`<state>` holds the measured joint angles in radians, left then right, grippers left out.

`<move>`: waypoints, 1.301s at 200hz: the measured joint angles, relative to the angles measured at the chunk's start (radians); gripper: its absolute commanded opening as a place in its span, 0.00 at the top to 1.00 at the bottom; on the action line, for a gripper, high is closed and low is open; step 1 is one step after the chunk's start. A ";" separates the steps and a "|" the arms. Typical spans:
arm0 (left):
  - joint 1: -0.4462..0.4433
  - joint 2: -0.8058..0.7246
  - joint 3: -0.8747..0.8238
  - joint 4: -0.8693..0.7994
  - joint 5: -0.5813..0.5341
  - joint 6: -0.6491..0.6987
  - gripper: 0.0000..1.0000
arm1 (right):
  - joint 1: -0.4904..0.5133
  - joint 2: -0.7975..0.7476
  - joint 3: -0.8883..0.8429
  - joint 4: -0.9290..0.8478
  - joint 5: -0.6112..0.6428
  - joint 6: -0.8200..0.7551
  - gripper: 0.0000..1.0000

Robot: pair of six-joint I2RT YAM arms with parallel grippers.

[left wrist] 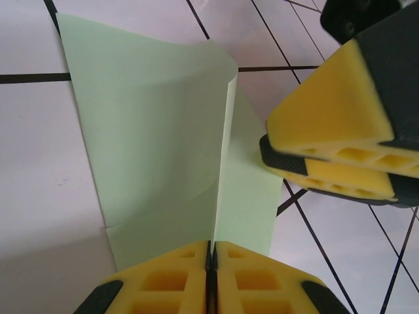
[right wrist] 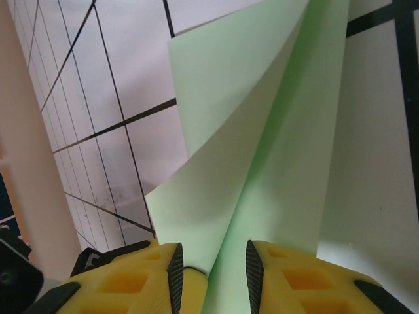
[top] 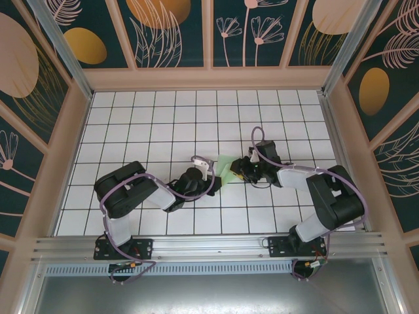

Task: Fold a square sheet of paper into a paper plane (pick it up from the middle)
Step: Fourth fold the wing at the center of the table.

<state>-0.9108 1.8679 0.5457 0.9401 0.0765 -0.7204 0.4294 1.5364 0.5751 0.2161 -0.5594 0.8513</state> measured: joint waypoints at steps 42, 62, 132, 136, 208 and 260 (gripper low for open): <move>0.000 0.000 -0.010 0.018 0.000 -0.019 0.85 | 0.005 0.032 0.000 0.029 -0.011 0.011 0.63; 0.000 0.000 -0.010 0.025 0.000 -0.026 0.84 | 0.005 0.048 0.000 0.036 -0.011 0.015 0.62; 0.000 0.000 -0.010 0.029 0.001 -0.032 0.77 | 0.010 0.079 0.003 0.047 -0.018 0.019 0.53; 0.000 0.000 -0.010 0.029 0.001 -0.033 0.77 | 0.011 0.079 0.003 0.048 -0.018 0.018 0.53; 0.000 0.013 0.031 0.021 0.018 -0.032 0.76 | 0.014 0.079 0.013 0.039 -0.021 0.018 0.47; 0.000 0.022 0.047 -0.006 0.019 -0.024 0.75 | 0.018 0.083 0.026 0.016 -0.016 0.018 0.47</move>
<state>-0.9108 1.8900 0.5930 0.9337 0.0956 -0.7444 0.4473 1.6196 0.6014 0.2325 -0.5758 0.8692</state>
